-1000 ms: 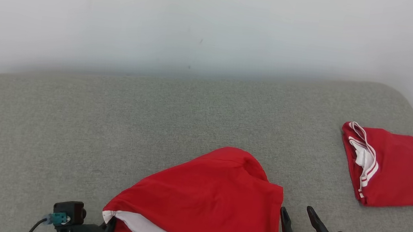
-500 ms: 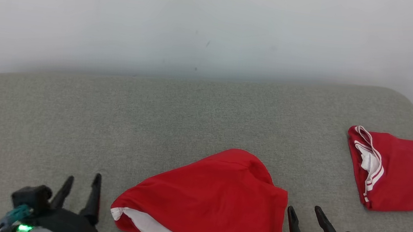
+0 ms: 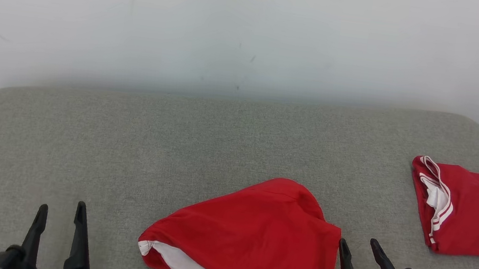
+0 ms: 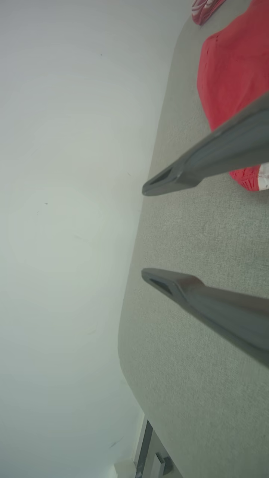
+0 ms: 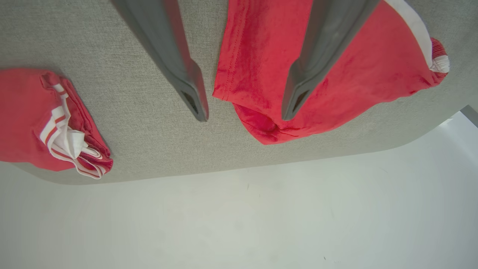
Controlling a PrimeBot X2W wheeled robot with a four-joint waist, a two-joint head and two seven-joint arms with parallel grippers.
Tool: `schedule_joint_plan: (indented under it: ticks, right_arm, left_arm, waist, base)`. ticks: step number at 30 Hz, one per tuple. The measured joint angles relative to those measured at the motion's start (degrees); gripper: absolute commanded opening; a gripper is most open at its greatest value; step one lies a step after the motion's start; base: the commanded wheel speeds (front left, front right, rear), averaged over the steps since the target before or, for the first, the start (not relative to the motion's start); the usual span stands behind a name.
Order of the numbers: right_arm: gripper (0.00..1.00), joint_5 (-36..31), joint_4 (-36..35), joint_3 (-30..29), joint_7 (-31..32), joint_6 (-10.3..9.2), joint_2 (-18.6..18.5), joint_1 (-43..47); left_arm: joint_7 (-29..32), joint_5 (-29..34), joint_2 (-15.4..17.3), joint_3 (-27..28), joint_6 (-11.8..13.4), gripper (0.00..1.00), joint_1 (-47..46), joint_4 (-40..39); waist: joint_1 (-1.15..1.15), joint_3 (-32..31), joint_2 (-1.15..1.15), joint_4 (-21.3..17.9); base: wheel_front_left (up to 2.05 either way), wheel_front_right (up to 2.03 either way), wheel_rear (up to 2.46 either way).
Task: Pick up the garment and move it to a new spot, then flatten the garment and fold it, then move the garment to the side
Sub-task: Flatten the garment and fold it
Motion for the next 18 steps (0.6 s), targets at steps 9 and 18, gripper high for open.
schedule_joint_plan:
  ticks: [9,18]
  right_arm:
    - [1.00,0.00,0.05,-0.31,0.34,0.00,-0.05,0.42]
    - [1.00,1.60,5.71,-6.01,13.06,0.00,0.03,-4.26]
  left_arm:
    - [0.00,6.12,-3.00,3.82,-3.54,1.00,4.53,-0.30]
    - [0.00,9.12,-4.44,3.97,-6.30,1.00,4.55,0.96]
  waist:
    - [0.00,-0.16,0.00,0.94]
    - [0.00,1.53,0.00,1.34]
  base:
    - [0.00,0.00,0.00]
    - [0.00,0.00,0.00]
